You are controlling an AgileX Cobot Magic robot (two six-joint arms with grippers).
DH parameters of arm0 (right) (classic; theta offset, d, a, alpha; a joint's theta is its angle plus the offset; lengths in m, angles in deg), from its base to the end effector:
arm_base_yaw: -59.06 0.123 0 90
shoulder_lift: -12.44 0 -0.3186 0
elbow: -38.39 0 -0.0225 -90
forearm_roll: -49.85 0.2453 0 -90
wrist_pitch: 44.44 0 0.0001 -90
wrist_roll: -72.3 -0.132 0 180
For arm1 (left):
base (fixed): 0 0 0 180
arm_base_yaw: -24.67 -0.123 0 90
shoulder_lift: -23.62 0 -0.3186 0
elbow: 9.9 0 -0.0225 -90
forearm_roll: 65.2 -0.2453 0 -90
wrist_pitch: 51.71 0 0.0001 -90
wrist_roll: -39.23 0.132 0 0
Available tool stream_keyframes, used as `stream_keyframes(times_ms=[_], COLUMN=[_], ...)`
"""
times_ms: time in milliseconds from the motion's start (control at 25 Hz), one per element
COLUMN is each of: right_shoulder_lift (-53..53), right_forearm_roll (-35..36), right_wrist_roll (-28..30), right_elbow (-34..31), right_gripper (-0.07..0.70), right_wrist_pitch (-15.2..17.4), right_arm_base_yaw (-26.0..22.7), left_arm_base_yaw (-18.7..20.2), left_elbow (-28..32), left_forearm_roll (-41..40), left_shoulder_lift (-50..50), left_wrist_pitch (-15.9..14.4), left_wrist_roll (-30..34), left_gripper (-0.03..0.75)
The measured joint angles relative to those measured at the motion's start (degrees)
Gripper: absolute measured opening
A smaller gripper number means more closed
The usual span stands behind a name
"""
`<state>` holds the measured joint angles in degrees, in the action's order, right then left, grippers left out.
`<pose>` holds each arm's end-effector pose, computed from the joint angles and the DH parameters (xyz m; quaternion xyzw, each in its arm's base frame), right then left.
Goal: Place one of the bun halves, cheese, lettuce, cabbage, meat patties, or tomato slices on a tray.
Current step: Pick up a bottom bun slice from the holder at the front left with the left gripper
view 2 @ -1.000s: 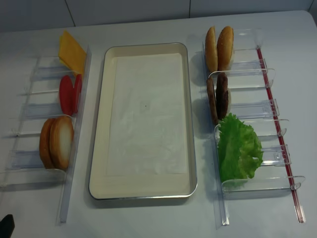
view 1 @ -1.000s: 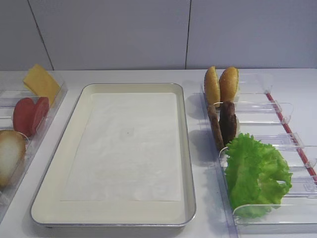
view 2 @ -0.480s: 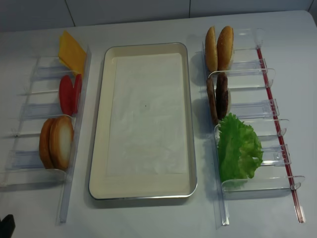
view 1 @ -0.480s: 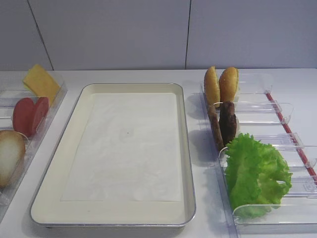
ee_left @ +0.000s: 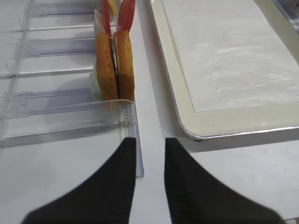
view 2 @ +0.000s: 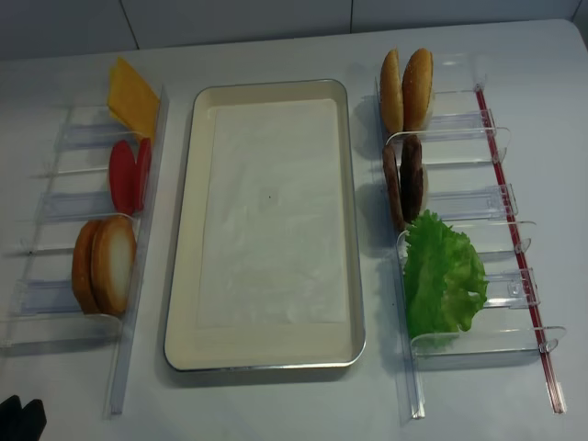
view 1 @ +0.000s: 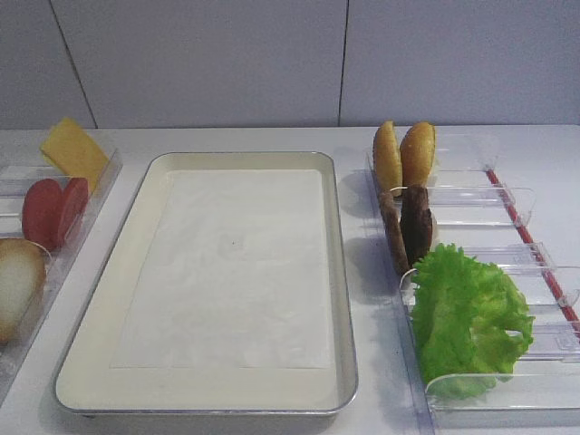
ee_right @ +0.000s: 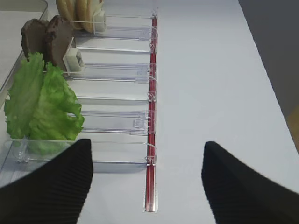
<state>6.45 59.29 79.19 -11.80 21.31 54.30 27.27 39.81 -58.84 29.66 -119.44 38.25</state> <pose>-0.0128 0.0209 0.2429 -0.0231 0.8711 0.0325 0.4895 -0.0177 -0.0127 0.2409 0.0182 0.8793 -0.0699 0.4708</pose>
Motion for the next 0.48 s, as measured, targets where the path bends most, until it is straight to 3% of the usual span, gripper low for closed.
stream_keyframes(times_ms=[160, 280, 480], right_shoulder_lift=[0.0, 0.0, 0.0], right_forearm_roll=[0.0, 0.0, 0.0], right_wrist_roll=[0.0, 0.0, 0.0], right_elbow=[0.0, 0.0, 0.0], right_gripper=[0.501, 0.501, 0.501], right_wrist_pitch=[-0.1, -0.1, -0.1], right_arm_base_yaw=[0.0, 0.0, 0.0], left_arm_base_yaw=[0.0, 0.0, 0.0], left_elbow=[0.0, 0.0, -4.0], left_forearm_roll=[0.1, 0.1, 0.1], left_shoulder_lift=[0.0, 0.0, 6.6], left_wrist_pitch=[0.0, -0.2, -5.0], left_wrist_roll=[-0.3, -0.3, -0.3], left_gripper=[0.155, 0.201, 0.331])
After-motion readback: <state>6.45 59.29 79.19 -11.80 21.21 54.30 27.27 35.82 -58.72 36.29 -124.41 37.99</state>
